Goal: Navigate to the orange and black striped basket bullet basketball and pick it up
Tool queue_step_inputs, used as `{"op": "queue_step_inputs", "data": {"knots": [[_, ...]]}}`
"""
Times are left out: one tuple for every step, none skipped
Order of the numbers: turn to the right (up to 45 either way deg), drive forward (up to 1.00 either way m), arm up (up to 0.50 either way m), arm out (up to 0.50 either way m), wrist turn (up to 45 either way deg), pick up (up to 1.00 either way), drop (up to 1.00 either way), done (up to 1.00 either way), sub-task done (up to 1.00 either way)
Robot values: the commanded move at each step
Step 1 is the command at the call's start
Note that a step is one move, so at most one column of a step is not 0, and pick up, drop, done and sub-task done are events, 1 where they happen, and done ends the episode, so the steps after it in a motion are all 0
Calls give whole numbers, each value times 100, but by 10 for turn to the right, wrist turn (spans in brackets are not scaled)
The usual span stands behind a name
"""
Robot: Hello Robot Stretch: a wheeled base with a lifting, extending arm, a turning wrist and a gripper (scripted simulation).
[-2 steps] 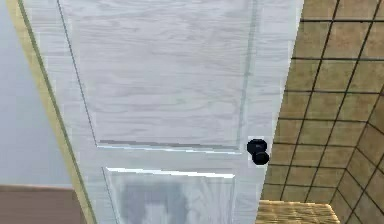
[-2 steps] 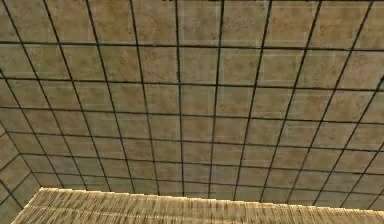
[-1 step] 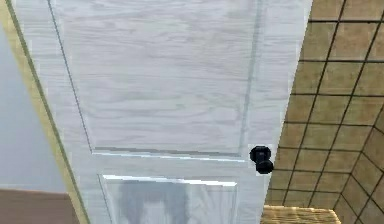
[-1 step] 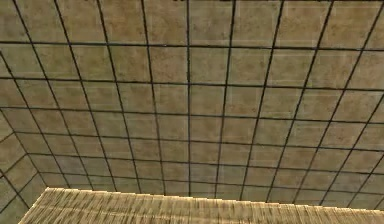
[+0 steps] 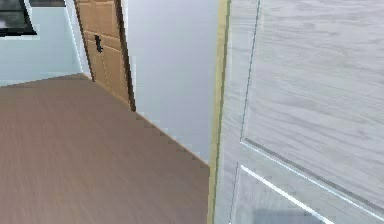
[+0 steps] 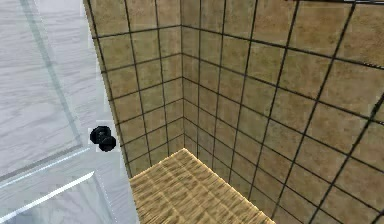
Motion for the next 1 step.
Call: {"op": "queue_step_inputs", "data": {"knots": [[-30,0,0,0,0,0,0,0,0]]}}
